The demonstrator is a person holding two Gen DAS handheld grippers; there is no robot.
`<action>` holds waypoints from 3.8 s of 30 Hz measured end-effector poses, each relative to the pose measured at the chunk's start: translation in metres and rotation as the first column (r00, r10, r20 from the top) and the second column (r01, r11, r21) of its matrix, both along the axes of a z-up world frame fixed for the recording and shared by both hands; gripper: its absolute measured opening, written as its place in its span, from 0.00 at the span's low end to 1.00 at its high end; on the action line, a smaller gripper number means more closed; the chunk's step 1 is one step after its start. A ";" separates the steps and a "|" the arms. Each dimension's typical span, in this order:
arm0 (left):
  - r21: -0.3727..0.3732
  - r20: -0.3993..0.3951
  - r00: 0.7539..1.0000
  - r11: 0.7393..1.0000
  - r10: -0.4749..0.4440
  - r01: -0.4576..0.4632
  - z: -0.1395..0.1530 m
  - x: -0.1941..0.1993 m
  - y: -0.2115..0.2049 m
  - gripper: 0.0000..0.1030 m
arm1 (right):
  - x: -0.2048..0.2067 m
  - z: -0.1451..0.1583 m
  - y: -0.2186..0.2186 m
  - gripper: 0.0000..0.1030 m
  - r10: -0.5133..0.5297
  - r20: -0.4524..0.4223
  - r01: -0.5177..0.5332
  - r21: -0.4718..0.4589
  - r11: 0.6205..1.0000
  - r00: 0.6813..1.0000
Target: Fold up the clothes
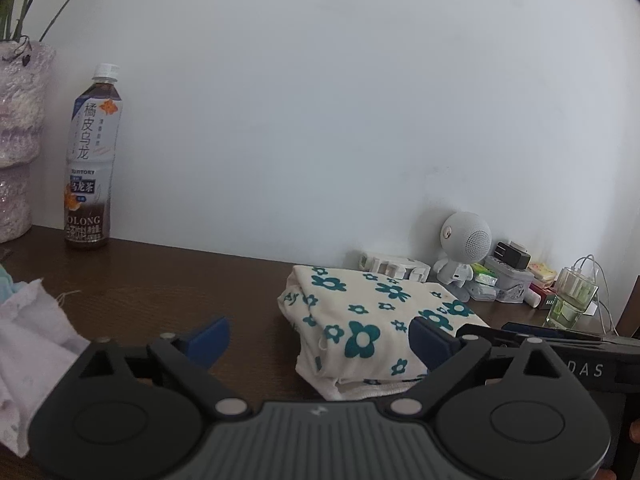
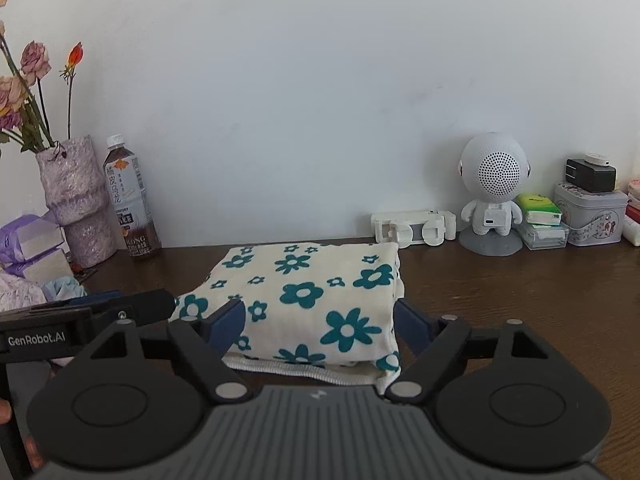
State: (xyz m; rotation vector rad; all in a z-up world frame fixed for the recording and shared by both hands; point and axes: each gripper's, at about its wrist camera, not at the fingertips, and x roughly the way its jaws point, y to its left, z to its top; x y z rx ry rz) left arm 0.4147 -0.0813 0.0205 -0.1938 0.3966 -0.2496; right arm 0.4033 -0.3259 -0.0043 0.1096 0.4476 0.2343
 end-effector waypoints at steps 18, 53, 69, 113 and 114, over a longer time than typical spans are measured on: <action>0.024 -0.024 1.000 1.000 -0.015 0.015 0.000 -0.108 0.018 1.00 | -0.105 0.003 0.021 1.00 -0.027 -0.022 0.027 -0.031 0.999 0.999; 0.057 -0.114 0.975 0.979 -0.191 0.198 0.002 -0.334 0.014 1.00 | -0.336 0.011 0.044 1.00 -0.066 -0.064 0.061 -0.077 0.995 0.996; 0.147 -0.040 0.986 0.975 -0.160 0.164 -0.011 -0.404 -0.008 1.00 | -0.405 -0.005 0.035 1.00 -0.133 -0.046 0.129 -0.081 0.988 0.990; 0.019 -0.111 0.990 0.996 -0.087 0.090 -0.022 -0.400 -0.001 1.00 | -0.411 -0.009 0.032 1.00 -0.138 -0.031 0.135 -0.093 0.987 0.990; 0.018 -0.112 0.990 0.996 -0.088 0.091 -0.022 -0.400 -0.001 1.00 | -0.410 -0.009 0.033 1.00 -0.137 -0.033 0.133 -0.095 0.987 0.990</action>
